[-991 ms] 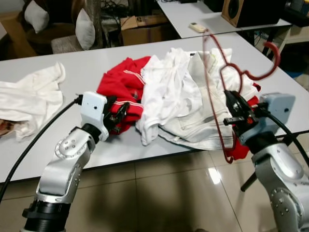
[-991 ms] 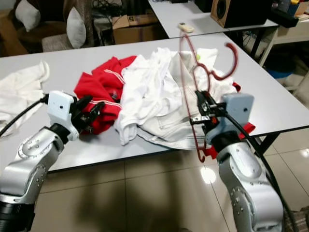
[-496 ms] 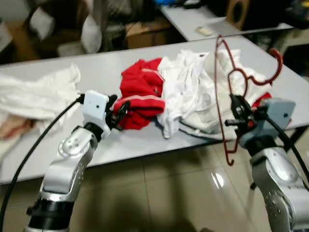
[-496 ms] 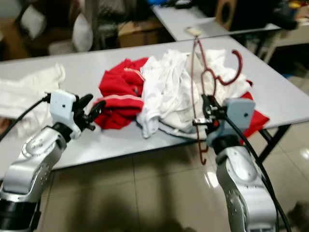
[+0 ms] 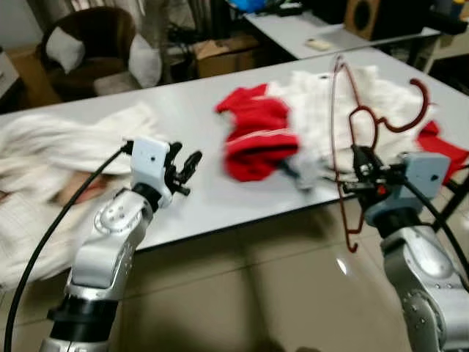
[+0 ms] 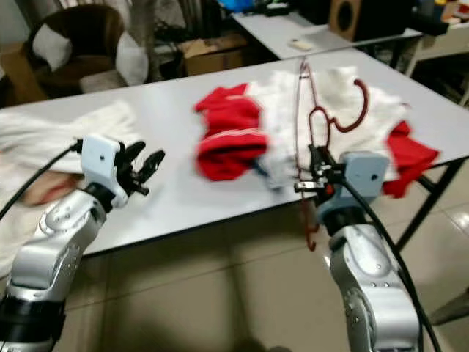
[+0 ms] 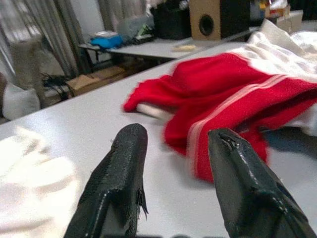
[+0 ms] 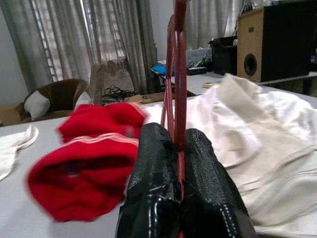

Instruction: Hang hanger

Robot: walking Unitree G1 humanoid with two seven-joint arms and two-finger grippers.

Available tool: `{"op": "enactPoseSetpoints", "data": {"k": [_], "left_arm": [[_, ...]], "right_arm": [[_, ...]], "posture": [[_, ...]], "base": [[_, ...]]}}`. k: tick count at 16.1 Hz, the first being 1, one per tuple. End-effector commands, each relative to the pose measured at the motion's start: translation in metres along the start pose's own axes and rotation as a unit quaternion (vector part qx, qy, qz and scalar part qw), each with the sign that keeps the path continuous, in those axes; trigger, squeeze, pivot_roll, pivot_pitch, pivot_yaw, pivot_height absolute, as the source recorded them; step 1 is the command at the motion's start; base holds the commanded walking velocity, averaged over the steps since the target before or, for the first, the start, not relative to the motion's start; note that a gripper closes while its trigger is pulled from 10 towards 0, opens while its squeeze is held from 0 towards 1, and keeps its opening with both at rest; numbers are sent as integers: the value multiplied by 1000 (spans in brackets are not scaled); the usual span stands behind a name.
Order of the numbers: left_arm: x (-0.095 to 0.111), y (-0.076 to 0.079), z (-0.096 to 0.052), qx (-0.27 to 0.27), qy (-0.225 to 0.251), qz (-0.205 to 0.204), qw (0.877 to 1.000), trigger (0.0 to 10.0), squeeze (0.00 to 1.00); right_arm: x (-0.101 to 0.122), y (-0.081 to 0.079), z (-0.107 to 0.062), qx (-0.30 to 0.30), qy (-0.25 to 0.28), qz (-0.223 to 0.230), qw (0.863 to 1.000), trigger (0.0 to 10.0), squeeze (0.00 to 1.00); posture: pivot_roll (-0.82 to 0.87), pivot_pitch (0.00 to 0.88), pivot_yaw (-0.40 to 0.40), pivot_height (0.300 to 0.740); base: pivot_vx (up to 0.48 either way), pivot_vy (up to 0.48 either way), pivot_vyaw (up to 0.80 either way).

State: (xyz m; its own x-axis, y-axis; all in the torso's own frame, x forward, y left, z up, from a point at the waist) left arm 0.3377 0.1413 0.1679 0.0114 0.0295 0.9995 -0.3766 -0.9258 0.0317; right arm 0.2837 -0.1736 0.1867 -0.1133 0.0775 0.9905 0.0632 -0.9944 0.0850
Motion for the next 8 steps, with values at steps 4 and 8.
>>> {"op": "enactPoseSetpoints", "data": {"k": [4,8], "left_arm": [[-1,-15,-3,24,-6,9,1000,10000,0],[-2,-14,-2,21,-9,11,1000,10000,0]], "right_arm": [[3,-12,4,19,10,6,1000,10000,0],[2,-11,4,13,12,4,1000,10000,0]], "posture": [[-126,0,82,740],[-131,0,91,740]], "base": [[0,480,0],[0,480,0]]}}
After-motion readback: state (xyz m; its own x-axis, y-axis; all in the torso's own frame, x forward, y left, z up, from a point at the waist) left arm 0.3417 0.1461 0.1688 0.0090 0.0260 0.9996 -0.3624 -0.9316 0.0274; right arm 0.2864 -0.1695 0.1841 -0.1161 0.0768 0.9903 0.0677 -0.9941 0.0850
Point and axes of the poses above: a point about 5 cm out from each wrist's last joint towards the gripper, its own z axis pointing out of the wrist towards the gripper, its own x axis along the axis of the wrist's last joint, y = z × x, the point moved 4 cm from there along z, pointing out of the wrist towards the gripper, and after that the axes turned 8 degrees about -z, right-handed, at the moved point
